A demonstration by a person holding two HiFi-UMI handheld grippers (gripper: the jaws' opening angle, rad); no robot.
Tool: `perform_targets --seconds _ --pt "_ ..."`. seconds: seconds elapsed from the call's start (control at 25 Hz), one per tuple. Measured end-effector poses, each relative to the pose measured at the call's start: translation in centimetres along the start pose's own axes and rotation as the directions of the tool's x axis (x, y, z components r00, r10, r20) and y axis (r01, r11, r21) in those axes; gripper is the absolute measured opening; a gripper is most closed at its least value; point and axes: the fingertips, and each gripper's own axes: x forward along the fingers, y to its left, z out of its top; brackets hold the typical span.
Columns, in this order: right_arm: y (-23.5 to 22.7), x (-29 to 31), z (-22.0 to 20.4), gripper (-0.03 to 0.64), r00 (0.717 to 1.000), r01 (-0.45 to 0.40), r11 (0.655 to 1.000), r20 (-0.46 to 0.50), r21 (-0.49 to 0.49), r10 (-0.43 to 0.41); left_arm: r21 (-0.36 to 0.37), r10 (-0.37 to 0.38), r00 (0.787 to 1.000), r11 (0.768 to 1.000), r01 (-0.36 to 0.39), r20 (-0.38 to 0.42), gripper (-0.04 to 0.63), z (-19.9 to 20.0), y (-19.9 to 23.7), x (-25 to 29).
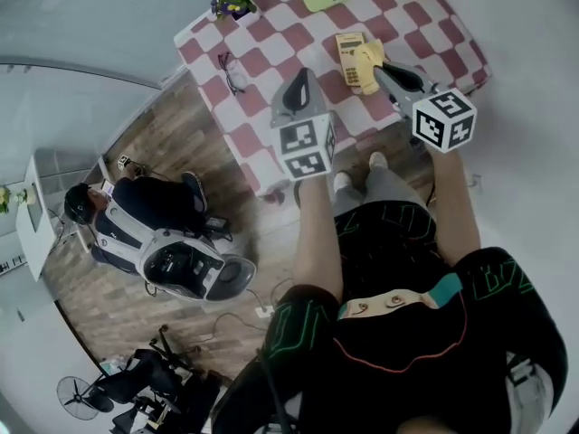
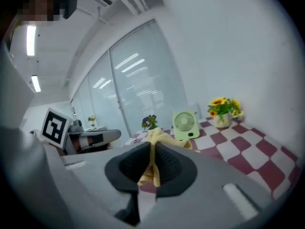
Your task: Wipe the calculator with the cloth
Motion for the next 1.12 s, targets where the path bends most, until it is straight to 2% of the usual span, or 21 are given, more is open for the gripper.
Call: perform_targets --seconds 0.08,0.2,0.36,0.6,0.76,1.12 --pt "-1.3 -0.9 2.0 0.035 0.994 0.088 0.996 0.067 0.033 -0.090 0.018 -0.019 0.999 1.000 0.018 0.037 0.009 1.8 0.1 0.0" --pt "-3.1 -2.5 4.4 0.035 0.966 0.211 0.976 0.137 0.062 -0.218 0.044 -0.036 0.995 0.999 0.033 0.090 0.011 4.1 0.5 -0.1" --pt "-4.7 -4.2 7.2 0.035 0.924 0.309 0.948 0.212 0.070 -0.317 0.054 -0.053 0.986 0.998 0.045 0.156 0.010 7.1 0.8 0.1" --pt "-4.9 -5.4 10.4 0.035 0.892 0.356 0.934 0.293 0.016 -0.345 0.080 -0.070 0.973 0.995 0.054 0.222 0.010 9.8 1.0 1.0" --pt "-5.1 -5.5 11.7 0.035 0.879 0.385 0.923 0.316 -0.028 -0.357 0.078 -0.083 0.967 0.995 0.066 0.241 0.011 10.9 0.8 1.5" --pt "-5.2 -5.6 13.5 0.035 0.860 0.413 0.909 0.358 -0.064 -0.365 0.092 -0.074 0.959 0.994 0.050 0.273 0.011 12.5 1.6 1.9"
